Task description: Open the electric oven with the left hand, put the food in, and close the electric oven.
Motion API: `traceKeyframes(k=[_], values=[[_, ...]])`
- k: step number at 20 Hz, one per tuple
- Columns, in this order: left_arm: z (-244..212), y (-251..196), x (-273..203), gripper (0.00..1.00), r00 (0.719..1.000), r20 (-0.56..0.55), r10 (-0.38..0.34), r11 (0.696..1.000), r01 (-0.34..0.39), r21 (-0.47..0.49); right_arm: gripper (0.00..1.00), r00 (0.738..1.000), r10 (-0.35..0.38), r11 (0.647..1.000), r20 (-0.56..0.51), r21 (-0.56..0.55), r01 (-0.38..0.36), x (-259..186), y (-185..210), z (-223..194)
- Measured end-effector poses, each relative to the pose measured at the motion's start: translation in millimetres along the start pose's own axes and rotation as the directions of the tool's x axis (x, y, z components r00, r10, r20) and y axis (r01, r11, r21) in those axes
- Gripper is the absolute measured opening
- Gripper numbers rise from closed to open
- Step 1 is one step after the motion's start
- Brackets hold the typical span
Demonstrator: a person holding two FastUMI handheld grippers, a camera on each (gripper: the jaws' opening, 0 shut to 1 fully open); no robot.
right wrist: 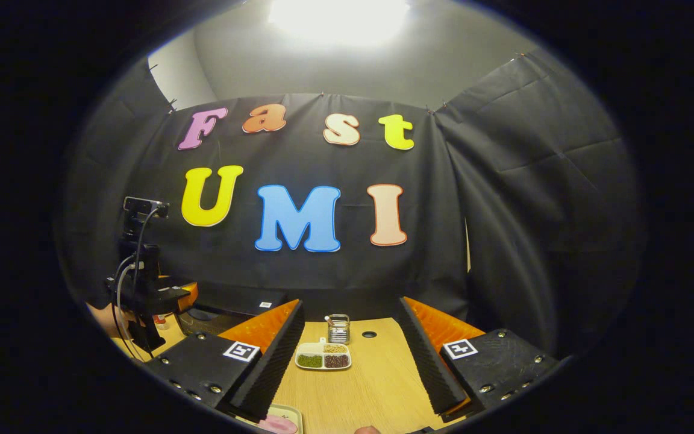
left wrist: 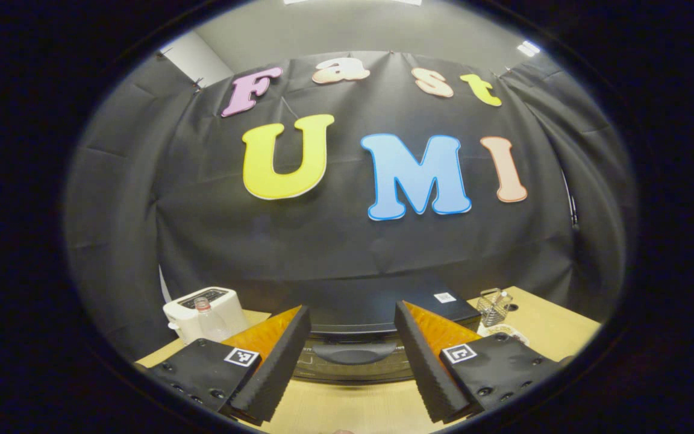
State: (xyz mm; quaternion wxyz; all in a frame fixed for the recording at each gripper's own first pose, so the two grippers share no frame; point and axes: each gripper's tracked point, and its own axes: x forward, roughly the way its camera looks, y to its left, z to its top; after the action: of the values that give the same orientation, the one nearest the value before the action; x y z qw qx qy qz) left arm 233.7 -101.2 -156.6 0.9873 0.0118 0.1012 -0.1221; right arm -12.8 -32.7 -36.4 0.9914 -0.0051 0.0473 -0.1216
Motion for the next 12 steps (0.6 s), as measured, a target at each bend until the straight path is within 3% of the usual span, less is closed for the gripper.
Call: traceKeyframes(k=[4, 6, 10, 11, 12], values=[[-38.1, -1.3, 35.1, 0.91, 0.998, -0.062, -0.025, 1.0, 0.024, -0.004, 0.95, 0.998, -0.053, 0.998, -0.026, -0.022, 0.053, 0.1, 1.9, -6.6], [-54.6, -1.9, 47.7, 0.99, 0.995, -0.095, -0.031, 1.0, 0.031, -0.002, 0.95, 0.997, -0.069, 0.997, -0.037, -0.034, 0.068, 0.6, 2.8, -8.8], [-80.5, 0.2, 61.8, 0.99, 0.991, -0.129, -0.026, 1.0, 0.026, -0.001, 0.95, 0.995, -0.093, 0.994, -0.045, -0.053, 0.09, 2.1, 0.5, -7.8], [-81.6, 1.8, 60.4, 0.92, 0.992, -0.123, -0.023, 1.0, 0.022, -0.006, 0.95, 0.994, -0.095, 0.994, -0.046, -0.056, 0.092, 2.3, 0.1, -8.0], [-81.1, 0.4, 63.0, 0.92, 0.994, -0.108, -0.024, 1.0, 0.023, -0.009, 0.95, 0.994, -0.095, 0.994, -0.048, -0.059, 0.093, 2.7, 0.1, -7.7]])
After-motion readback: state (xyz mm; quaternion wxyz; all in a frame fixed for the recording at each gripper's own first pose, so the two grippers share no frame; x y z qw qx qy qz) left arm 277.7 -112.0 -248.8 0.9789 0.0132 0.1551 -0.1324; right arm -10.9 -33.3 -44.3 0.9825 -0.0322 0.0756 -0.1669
